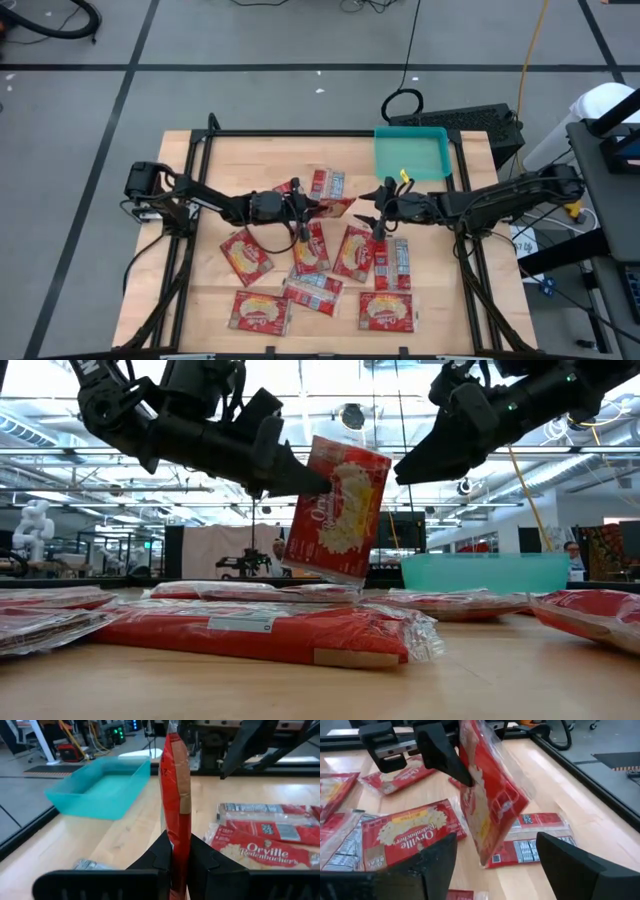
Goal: Sort popcorn bags into baskets
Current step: Put the red popcorn bag into the light blue bin
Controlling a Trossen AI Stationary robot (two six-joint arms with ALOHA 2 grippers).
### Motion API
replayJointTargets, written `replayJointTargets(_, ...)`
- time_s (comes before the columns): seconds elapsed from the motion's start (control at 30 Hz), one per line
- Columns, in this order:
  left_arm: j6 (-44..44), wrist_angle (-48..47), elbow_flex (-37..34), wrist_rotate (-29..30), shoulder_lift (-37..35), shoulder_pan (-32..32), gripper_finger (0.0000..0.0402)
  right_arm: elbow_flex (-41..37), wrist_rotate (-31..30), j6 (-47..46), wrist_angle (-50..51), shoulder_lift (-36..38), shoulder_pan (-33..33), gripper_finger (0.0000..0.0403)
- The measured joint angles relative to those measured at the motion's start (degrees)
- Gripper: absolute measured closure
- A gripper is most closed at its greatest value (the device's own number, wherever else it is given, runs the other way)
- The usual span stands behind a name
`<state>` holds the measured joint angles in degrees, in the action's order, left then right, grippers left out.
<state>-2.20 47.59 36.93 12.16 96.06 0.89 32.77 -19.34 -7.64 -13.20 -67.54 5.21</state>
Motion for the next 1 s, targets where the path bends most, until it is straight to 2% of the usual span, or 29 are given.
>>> replayJointTargets(0.3, -1.82, 9.81, 0.07, 0.07, 3.38, -1.43, 0.0367, 0.0, 0.25, 3.87, -0.71, -0.82, -3.37, 0.0139)
replayJointTargets(0.47, -1.62, 12.02, 0.15, -0.12, 6.41, -1.56, 0.0367, 0.02, 7.04, 4.47, -3.56, -0.82, -5.72, 0.0139)
replayJointTargets(0.73, -1.65, 15.94, 0.13, -1.98, 9.66, -1.11, 0.0367, 0.02, 7.63, 6.57, -4.36, -1.11, -6.38, 0.0146)
replayJointTargets(0.87, -2.09, 17.16, 0.13, -3.74, 9.63, -1.11, 0.0367, 0.02, 10.63, 6.64, -6.66, -2.94, -6.41, 0.017)
replayJointTargets(1.0, -3.8, 17.1, 0.14, -4.63, 9.63, -1.11, 0.0367, 0.07, 15.59, 6.86, -12.02, -6.11, -6.38, 0.0221)
